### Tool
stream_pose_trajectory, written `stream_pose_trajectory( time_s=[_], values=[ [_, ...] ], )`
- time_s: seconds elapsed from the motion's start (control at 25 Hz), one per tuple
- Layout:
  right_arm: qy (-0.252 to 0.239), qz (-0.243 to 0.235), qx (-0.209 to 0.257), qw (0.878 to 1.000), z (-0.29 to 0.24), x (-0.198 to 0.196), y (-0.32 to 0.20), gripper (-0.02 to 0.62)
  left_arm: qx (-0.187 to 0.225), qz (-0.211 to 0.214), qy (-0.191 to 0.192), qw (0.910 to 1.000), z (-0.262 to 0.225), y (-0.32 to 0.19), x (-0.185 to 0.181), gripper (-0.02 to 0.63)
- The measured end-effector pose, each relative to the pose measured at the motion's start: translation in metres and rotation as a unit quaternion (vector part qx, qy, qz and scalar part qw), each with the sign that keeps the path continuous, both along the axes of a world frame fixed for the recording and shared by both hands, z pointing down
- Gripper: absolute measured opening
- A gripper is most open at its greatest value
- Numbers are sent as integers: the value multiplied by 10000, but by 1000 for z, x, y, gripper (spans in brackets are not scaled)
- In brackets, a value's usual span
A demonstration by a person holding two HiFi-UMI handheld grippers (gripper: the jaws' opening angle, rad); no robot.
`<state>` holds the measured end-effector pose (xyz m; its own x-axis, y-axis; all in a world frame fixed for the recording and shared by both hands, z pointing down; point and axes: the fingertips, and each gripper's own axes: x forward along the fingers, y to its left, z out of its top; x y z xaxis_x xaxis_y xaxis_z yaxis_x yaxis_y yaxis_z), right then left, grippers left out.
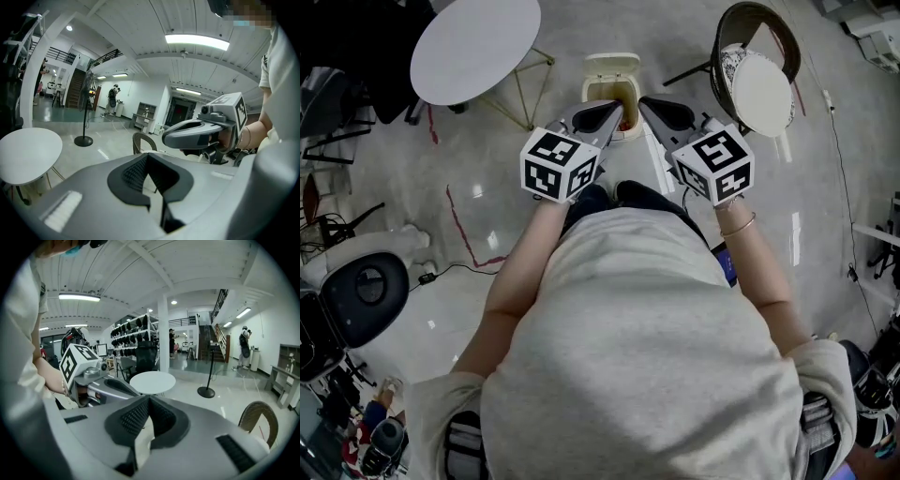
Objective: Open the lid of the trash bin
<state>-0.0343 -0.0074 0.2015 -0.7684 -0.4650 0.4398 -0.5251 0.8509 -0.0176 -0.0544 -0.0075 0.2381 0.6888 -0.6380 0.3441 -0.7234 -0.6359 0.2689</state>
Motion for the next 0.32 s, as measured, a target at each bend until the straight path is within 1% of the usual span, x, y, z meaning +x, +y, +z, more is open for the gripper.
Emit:
stream_pose_trajectory(
  time_s=[0.12, 0.32],
  values=[
    [97, -67, -70, 9999, 4, -3, 2, 8, -16, 56, -10, 10000, 2, 1, 0, 5],
    [287, -439, -22, 9986, 11, -3, 2, 7, -7, 42, 23, 10000, 4, -6, 2, 5]
  ],
)
